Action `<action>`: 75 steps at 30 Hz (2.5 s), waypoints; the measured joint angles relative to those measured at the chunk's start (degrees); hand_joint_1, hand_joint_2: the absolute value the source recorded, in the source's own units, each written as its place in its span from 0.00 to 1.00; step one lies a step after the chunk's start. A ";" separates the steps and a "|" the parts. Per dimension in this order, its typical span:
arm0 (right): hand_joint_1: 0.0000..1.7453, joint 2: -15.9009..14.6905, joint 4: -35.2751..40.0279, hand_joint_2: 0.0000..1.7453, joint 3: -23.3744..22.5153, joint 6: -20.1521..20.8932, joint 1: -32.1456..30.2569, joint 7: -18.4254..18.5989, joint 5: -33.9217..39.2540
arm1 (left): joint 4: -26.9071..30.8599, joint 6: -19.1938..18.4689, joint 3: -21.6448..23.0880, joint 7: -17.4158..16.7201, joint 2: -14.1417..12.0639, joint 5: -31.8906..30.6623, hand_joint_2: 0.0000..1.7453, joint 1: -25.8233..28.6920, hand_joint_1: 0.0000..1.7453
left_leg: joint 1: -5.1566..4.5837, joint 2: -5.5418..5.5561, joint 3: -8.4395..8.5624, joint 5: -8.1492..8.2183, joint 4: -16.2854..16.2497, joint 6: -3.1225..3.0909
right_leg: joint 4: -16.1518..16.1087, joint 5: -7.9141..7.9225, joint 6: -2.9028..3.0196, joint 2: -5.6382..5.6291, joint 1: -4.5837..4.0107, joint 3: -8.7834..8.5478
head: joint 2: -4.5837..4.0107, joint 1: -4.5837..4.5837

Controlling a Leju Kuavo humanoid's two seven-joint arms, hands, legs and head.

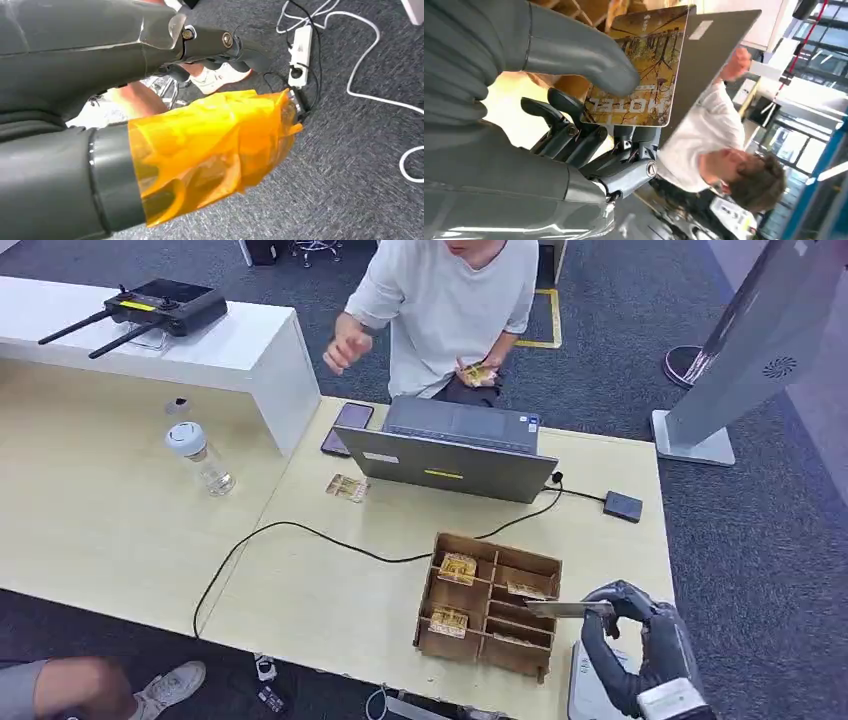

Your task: Pass the card to the sensor for recognition and then transmit it.

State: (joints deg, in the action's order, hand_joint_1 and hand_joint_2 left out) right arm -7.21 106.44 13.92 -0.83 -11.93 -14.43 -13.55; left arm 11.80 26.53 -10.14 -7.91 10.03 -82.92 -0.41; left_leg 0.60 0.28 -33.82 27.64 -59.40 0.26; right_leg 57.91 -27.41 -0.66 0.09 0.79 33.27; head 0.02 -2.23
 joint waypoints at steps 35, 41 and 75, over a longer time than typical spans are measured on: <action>1.00 -5.99 -12.31 1.00 -8.33 -1.88 -7.25 16.70 10.75 | 0.00 1.29 -0.52 -0.35 -0.04 -0.09 0.00 0.02 0.00 | -0.02 -0.01 0.01 0.04 0.00 -0.01 | -0.01 -0.02 -0.02 -0.01 0.02 0.00 | 0.00 -0.02; 1.00 -7.63 -13.20 1.00 -8.35 -1.51 -8.01 17.60 9.81 | 0.00 1.29 -0.52 -0.37 -0.07 -0.24 0.00 0.03 0.00 | -0.02 -0.01 0.00 0.04 0.00 -0.02 | -0.01 -0.02 -0.03 -0.01 0.02 0.00 | 0.00 0.00; 1.00 -9.22 -18.56 1.00 -4.83 -2.32 -4.09 23.41 5.24 | 0.00 0.98 -0.46 -0.92 -0.07 -1.86 0.00 0.01 0.00 | -0.02 -0.02 0.02 0.04 0.00 -0.02 | -0.01 -0.02 -0.03 0.00 0.02 -0.03 | 0.00 0.00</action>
State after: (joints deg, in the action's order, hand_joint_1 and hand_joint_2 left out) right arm -16.44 87.89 9.09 -3.15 -16.01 8.98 -8.31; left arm 11.80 27.52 -10.60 -8.83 9.97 -84.78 -0.40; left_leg 0.58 0.26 -33.79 27.68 -59.40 0.24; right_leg 57.90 -27.42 -0.69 0.09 0.82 33.24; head 0.02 -2.23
